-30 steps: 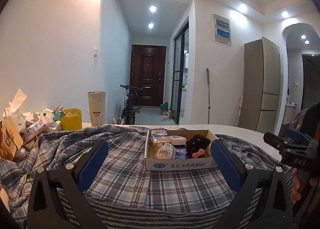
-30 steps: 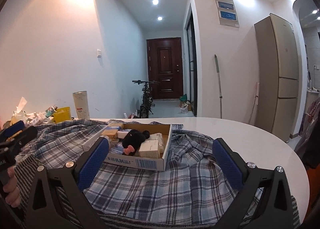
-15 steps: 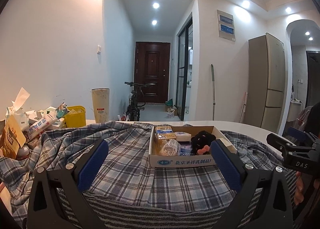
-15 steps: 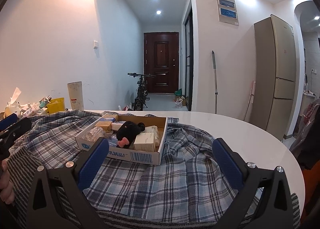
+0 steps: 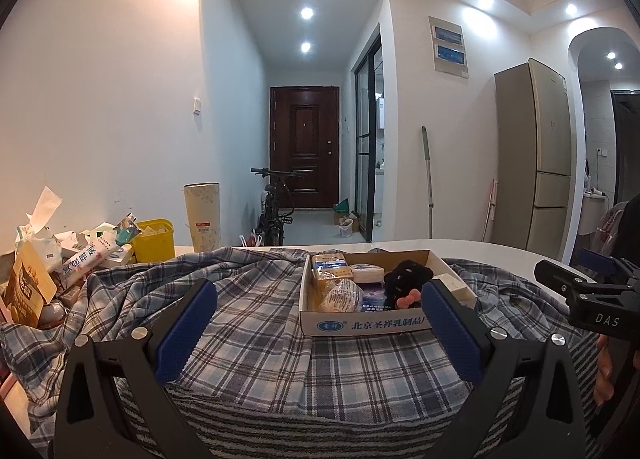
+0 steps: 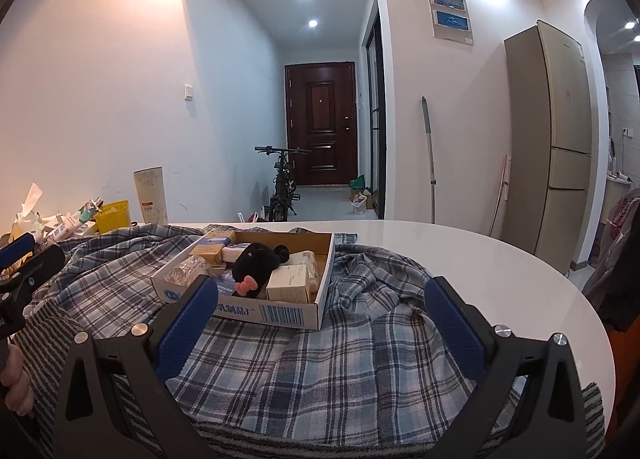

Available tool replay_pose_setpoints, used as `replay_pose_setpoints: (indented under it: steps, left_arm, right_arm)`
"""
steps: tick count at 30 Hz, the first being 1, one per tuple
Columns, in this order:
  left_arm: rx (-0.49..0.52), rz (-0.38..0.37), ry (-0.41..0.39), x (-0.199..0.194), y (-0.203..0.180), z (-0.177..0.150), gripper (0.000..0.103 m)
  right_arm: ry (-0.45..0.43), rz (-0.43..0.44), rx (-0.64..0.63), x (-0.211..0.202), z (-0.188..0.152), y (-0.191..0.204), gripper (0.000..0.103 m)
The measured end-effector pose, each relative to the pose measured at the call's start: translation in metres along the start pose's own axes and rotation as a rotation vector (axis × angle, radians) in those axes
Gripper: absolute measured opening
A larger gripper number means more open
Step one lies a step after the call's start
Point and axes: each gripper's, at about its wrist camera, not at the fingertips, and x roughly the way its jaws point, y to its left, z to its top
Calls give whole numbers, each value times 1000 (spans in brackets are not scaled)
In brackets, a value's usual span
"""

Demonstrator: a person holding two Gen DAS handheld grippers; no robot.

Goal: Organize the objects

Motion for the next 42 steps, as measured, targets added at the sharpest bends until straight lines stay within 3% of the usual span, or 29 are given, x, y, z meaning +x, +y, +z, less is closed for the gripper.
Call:
replay_pose_setpoints:
  steps: [42]
  left_arm:
    - [-13, -1, 11, 0, -1, 0, 103]
  right_arm:
    - [16, 4, 27, 2, -1, -4, 103]
